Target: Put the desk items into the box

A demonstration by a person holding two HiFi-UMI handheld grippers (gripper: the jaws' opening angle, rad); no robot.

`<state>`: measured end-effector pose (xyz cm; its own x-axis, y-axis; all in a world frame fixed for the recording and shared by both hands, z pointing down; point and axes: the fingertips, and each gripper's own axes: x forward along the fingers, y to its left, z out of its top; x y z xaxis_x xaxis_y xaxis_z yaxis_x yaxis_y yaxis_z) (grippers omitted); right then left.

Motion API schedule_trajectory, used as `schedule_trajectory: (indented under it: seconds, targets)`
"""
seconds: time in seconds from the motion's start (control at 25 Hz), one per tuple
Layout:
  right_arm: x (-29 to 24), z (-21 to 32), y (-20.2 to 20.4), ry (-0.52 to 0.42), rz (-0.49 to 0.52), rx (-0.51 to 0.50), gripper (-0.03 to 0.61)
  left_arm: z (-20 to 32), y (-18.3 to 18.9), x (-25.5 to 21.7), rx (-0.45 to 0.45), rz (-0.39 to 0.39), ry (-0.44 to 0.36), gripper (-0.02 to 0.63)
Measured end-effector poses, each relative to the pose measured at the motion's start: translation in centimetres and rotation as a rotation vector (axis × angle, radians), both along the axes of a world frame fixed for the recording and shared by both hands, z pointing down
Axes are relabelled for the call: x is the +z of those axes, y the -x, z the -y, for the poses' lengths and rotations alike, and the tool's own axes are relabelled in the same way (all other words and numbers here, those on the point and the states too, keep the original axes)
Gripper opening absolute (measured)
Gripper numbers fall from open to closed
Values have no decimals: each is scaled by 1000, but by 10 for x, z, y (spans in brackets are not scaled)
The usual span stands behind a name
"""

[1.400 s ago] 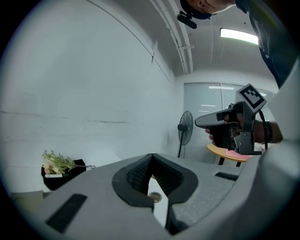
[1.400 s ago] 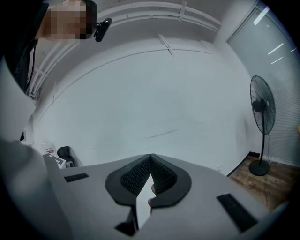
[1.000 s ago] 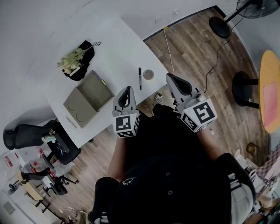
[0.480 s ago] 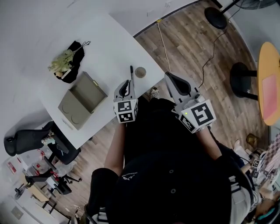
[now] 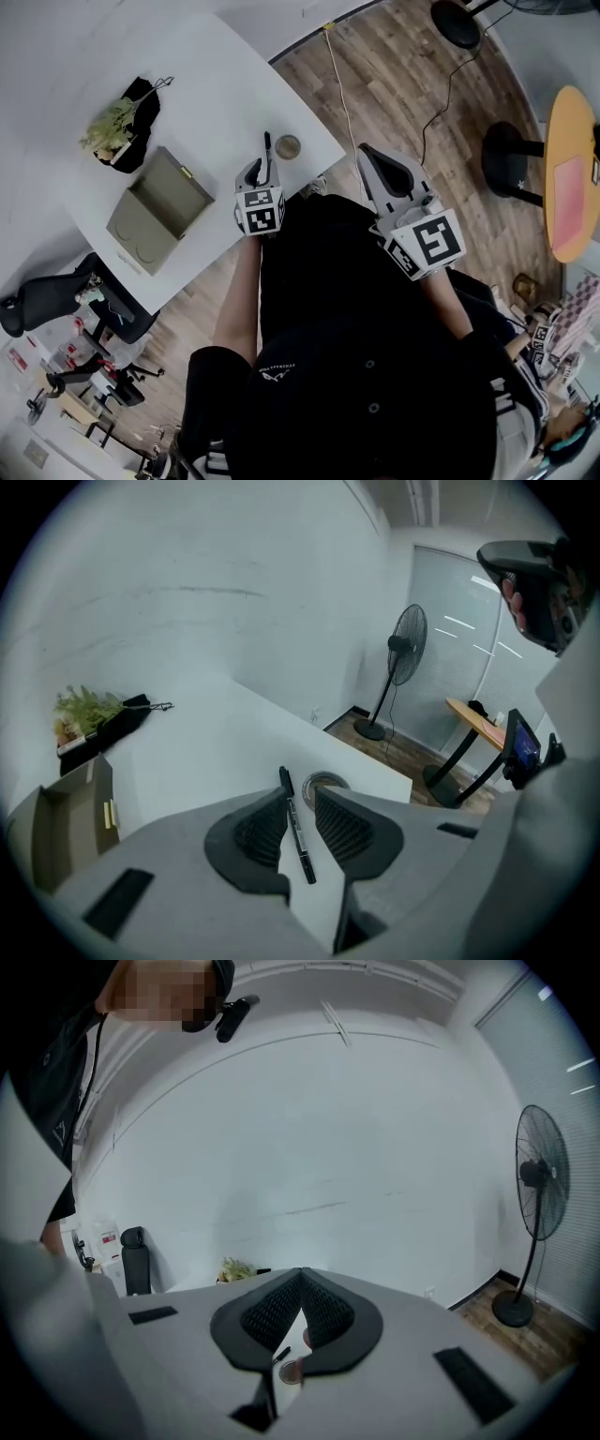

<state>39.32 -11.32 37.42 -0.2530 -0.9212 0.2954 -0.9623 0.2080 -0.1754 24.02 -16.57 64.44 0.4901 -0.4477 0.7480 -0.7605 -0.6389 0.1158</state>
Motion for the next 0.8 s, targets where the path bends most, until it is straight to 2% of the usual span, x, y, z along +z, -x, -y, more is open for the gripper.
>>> schedule_trajectory:
  seconds: [0.24, 0.48, 0.64, 0.8]
  targets:
    - [8, 11, 6, 29, -11, -37, -2, 2, 5, 39, -28, 75, 86, 77]
    - [15, 18, -2, 54, -5, -38, 0, 6, 3, 54, -42, 66, 124, 77]
    - [15, 21, -3, 58, -2, -45, 0, 2, 3, 64, -45, 87, 163, 77]
    - [16, 24, -4, 61, 4, -50, 0, 2, 3, 71, -66, 99, 147, 76]
